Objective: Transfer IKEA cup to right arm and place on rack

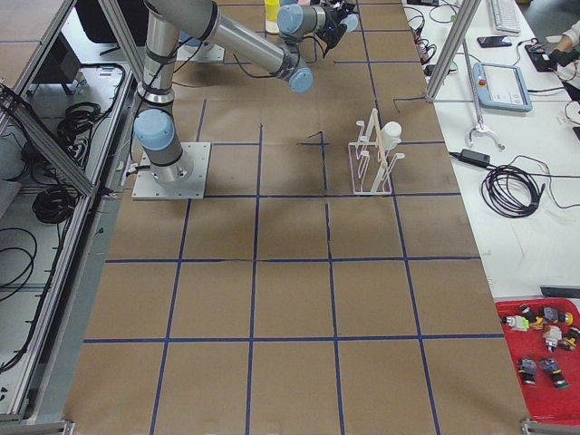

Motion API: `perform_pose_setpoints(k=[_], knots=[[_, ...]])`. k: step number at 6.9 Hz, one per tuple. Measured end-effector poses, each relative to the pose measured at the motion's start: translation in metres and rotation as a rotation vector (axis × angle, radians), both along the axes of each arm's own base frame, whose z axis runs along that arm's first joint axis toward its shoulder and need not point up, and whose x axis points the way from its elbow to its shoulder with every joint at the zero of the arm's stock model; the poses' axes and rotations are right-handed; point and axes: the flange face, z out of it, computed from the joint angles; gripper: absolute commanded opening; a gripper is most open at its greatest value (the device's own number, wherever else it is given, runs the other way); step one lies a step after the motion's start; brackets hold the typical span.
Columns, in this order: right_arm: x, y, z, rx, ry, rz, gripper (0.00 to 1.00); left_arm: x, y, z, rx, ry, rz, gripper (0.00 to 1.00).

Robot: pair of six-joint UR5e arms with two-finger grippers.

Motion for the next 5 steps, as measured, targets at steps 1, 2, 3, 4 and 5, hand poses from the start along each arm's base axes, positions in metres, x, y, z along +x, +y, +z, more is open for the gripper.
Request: perform_pose_setpoints(k=[1, 2, 3, 4, 5], knots=[[0.000, 0.000, 0.000, -0.001, 0.000, 0.001, 0.58, 0.010, -0.001, 0.002, -0.006, 0.000, 0.017, 0.98], [0.000, -0.002, 0.000, -0.001, -0.001, 0.000, 0.53, 0.032, -0.003, 0.003, -0.018, 0.006, 0.042, 0.98], [-0.002, -0.008, -0.001, -0.004, -0.002, -0.004, 0.47, 0.060, -0.002, 0.004, -0.035, 0.019, 0.056, 0.98], [-0.006, -0.018, -0.001, -0.011, -0.002, -0.014, 0.40, 0.082, -0.002, 0.004, -0.048, 0.029, 0.062, 0.98], [-0.018, -0.033, -0.003, -0.027, 0.009, -0.028, 0.38, 0.093, -0.005, 0.005, -0.039, 0.039, 0.073, 0.98]])
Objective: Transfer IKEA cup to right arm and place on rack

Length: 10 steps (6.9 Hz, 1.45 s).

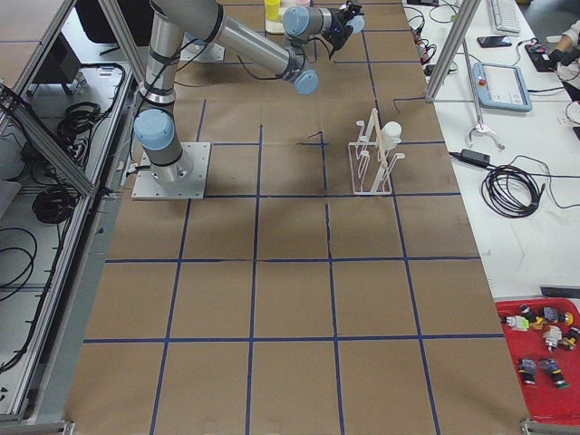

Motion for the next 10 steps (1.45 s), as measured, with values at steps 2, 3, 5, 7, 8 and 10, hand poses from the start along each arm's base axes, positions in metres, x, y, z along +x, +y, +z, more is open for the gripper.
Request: perform_pose_setpoints(k=[2, 3, 5, 7, 8, 10], knots=[[-0.052, -0.033, 0.004, -0.146, 0.174, 0.014, 0.34, 0.013, -0.021, 0.013, 0.068, 0.016, 0.094, 0.98], [-0.079, -0.045, 0.006, -0.254, 0.333, 0.043, 0.31, 0.018, -0.038, 0.021, 0.110, 0.009, 0.171, 0.98], [-0.121, -0.060, 0.011, -0.501, 0.743, 0.147, 0.30, 0.007, -0.080, 0.041, 0.243, -0.046, 0.352, 0.98], [-0.157, -0.070, 0.013, -0.705, 1.158, 0.275, 0.30, -0.017, -0.124, 0.079, 0.490, -0.172, 0.526, 0.99], [-0.183, -0.078, 0.013, -0.739, 1.294, 0.311, 0.30, -0.030, -0.135, 0.095, 0.635, -0.268, 0.595, 0.99], [-0.252, -0.099, 0.022, -0.753, 1.492, 0.315, 0.30, -0.058, -0.126, 0.102, 0.892, -0.511, 0.686, 1.00]])
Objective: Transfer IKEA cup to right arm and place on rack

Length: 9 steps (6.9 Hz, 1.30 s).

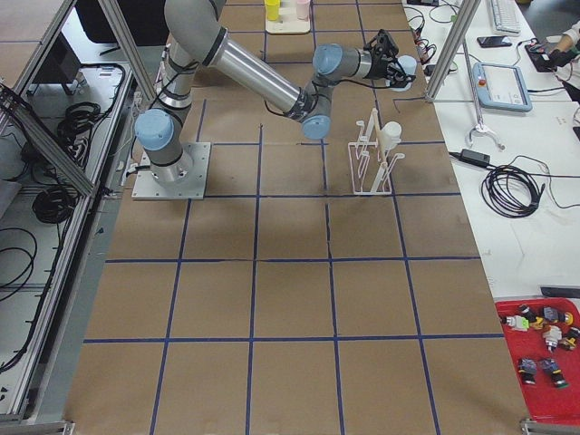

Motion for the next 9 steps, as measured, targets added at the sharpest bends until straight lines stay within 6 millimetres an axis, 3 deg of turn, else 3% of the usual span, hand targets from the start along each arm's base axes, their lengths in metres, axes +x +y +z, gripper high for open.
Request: perform_pose_setpoints(k=[1, 3, 5, 7, 9], knots=[[-0.031, -0.015, 0.001, -0.018, 0.056, -0.021, 0.30, -0.012, 0.019, 0.000, 0.142, -0.080, 0.006, 1.00], [-0.082, -0.039, -0.021, -0.005, 0.093, -0.054, 0.31, -0.021, 0.071, 0.010, 0.372, -0.173, -0.005, 1.00], [-0.121, -0.036, -0.046, 0.030, 0.082, -0.056, 0.30, -0.022, 0.104, 0.022, 0.422, -0.197, -0.030, 1.00], [-0.144, -0.026, -0.072, 0.075, 0.074, -0.070, 0.30, -0.018, 0.132, 0.026, 0.415, -0.218, -0.100, 1.00], [-0.151, -0.020, -0.086, 0.101, 0.067, -0.080, 0.30, -0.017, 0.145, 0.024, 0.405, -0.226, -0.128, 1.00]])
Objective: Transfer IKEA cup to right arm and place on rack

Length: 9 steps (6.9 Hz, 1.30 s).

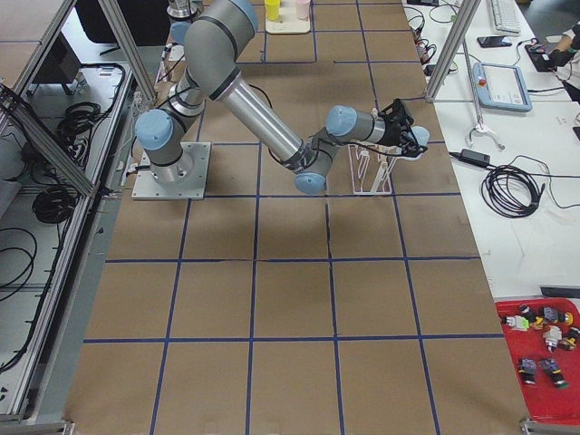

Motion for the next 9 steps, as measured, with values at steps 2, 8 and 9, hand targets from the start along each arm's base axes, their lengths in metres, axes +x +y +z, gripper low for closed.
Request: perform_pose_setpoints(k=[2, 8, 9], knots=[[0.004, 0.009, -0.012, 0.024, -0.009, -0.001, 0.30, 0.000, 0.002, -0.001, 0.001, 0.000, -0.001, 1.00], [0.007, 0.018, -0.021, 0.059, -0.032, -0.008, 1.00, 0.006, 0.004, 0.002, -0.006, -0.063, 0.007, 1.00], [0.007, 0.017, -0.017, 0.054, -0.031, -0.009, 1.00, 0.006, 0.004, 0.003, -0.007, -0.066, 0.010, 1.00]])
